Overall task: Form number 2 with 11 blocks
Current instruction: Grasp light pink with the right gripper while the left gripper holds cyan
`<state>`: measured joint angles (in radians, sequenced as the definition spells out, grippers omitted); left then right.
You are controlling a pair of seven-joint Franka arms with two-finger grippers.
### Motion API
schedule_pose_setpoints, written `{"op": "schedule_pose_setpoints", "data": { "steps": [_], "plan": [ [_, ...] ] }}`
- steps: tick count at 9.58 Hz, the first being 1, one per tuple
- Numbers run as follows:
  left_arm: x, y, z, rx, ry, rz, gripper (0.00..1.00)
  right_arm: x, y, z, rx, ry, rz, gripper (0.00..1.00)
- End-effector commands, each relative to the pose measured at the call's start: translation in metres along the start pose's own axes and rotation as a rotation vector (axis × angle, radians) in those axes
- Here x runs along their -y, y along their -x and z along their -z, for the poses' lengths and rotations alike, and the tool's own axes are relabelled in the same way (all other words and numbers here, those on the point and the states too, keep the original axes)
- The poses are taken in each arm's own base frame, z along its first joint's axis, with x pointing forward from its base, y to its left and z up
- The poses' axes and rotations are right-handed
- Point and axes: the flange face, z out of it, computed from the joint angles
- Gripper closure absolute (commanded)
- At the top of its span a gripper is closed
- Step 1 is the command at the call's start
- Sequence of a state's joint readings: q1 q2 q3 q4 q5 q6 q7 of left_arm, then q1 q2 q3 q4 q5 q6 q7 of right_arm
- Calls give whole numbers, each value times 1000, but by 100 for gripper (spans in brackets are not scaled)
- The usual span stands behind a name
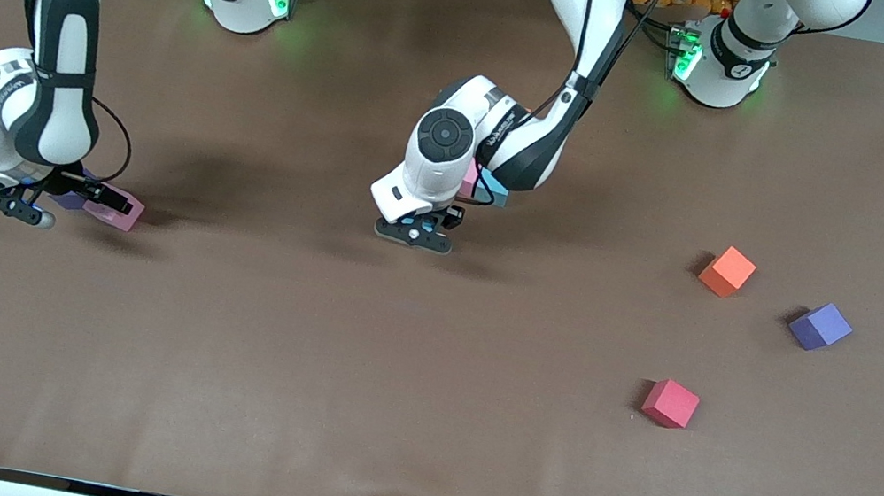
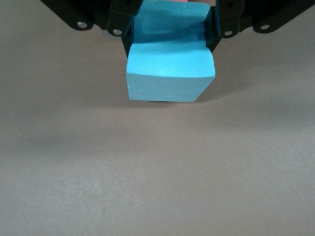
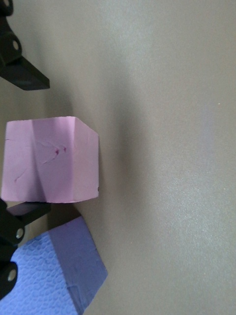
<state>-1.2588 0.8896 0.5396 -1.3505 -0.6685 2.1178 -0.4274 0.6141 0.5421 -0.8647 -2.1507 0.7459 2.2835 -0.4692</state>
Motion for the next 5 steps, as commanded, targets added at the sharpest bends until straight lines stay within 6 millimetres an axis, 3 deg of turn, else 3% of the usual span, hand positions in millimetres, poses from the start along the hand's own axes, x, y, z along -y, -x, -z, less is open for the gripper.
{"op": "schedule_pose_setpoints", "data": {
  "steps": [1, 4, 5],
  "plan": [
    [-3, -1, -8, 10, -2, 26, 100, -2, -5, -5, -15, -3, -15, 0],
    [-1, -1, -13, 13, -8, 28, 100, -3, -6, -9, -17, 13, 7, 1],
    [-1, -1, -15, 15, -11, 28, 100, -2, -9, -10, -19, 19, 25, 13]
  ]
}}
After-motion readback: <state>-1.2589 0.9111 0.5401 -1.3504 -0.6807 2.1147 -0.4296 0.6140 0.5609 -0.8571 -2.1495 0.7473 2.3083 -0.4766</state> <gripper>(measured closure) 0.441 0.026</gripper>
